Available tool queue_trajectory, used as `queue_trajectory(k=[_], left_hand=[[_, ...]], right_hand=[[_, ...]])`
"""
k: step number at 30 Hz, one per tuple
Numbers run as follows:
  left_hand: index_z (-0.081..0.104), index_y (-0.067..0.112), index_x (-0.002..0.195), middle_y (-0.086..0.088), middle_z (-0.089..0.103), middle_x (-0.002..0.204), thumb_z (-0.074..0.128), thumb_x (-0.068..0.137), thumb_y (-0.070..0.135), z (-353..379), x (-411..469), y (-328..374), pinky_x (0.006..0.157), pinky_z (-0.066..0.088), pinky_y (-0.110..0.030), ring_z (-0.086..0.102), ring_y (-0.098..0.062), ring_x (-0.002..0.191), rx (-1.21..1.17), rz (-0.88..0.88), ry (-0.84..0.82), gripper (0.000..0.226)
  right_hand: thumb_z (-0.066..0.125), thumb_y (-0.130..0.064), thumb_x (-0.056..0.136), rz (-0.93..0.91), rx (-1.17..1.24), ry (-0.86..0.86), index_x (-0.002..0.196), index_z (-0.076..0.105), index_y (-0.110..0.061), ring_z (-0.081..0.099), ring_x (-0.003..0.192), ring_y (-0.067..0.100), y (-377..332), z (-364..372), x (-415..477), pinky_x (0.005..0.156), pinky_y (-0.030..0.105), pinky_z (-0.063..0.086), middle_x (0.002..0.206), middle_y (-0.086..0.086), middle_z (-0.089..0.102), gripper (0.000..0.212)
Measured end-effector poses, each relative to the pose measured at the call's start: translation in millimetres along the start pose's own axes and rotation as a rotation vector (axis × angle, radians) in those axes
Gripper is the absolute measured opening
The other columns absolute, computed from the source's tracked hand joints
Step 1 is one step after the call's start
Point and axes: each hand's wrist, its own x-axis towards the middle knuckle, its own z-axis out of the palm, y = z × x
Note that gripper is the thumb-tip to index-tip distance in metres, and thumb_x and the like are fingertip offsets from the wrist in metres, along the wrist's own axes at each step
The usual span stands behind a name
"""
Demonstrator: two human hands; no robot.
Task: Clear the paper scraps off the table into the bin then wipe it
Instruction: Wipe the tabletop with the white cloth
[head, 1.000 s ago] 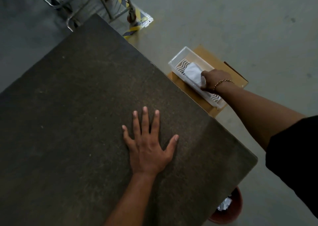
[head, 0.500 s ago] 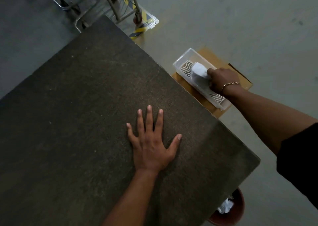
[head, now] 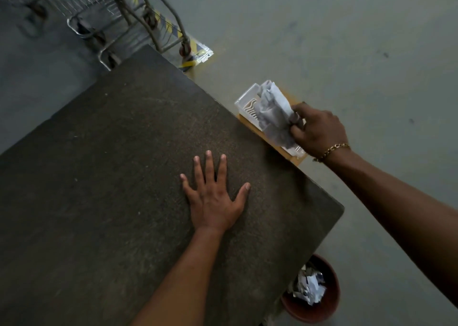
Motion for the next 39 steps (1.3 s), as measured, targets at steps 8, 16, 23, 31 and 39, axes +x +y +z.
queue_trajectory(k=[8,16,23,31,39], left_hand=[[0.031,0.032,0.159,0.002,0.007,0.173,0.040,0.101,0.064,-38,0,-17,0.125,-0.002,-0.056,-0.003,-0.026,0.160,-0.303,0.011,-0.214,0.067],[0.074,0.003,0.106,-0.012,0.076,0.095,0.046,0.100,0.056,-109,-183,-29,0.081,0.052,-0.032,0.070,-0.026,0.090,-1.511,-0.480,-0.118,0.060],[0.069,0.016,0.118,-0.004,0.079,0.100,0.069,0.072,0.054,-124,-328,-35,0.067,0.058,-0.030,0.074,-0.018,0.085,-1.901,-0.731,0.003,0.059],[0.060,0.014,0.136,-0.016,0.074,0.123,0.072,0.079,0.022,-119,-422,-100,0.100,0.055,-0.051,0.067,-0.038,0.118,-2.223,-0.987,0.362,0.059],[0.062,0.027,0.132,-0.003,0.076,0.116,0.064,0.093,0.039,-135,-497,-192,0.078,0.057,-0.035,0.071,-0.025,0.107,-1.973,-0.957,0.396,0.040]], right_hand=[[0.070,-0.025,0.084,-0.001,0.120,-0.019,0.121,0.067,-0.029,0.072,0.080,0.036,-52,-44,-133,0.067,0.037,0.056,0.097,0.011,0.076,0.038],[0.076,-0.020,0.083,-0.050,0.420,-0.119,0.110,0.071,-0.027,0.065,0.066,0.003,-126,-55,-230,0.065,0.029,0.056,0.084,-0.010,0.070,0.028],[0.062,-0.060,0.082,-0.406,0.478,-0.467,0.112,0.069,-0.038,0.064,0.082,-0.001,-187,-43,-342,0.072,0.023,0.052,0.101,-0.021,0.065,0.038],[0.068,-0.054,0.091,-0.328,0.679,-0.738,0.125,0.059,-0.036,0.057,0.114,-0.001,-269,-31,-399,0.087,0.022,0.050,0.128,-0.018,0.056,0.040],[0.068,-0.026,0.093,-0.023,0.774,-1.194,0.117,0.065,-0.015,0.070,0.105,0.026,-383,-8,-449,0.092,0.050,0.059,0.114,0.005,0.073,0.026]])
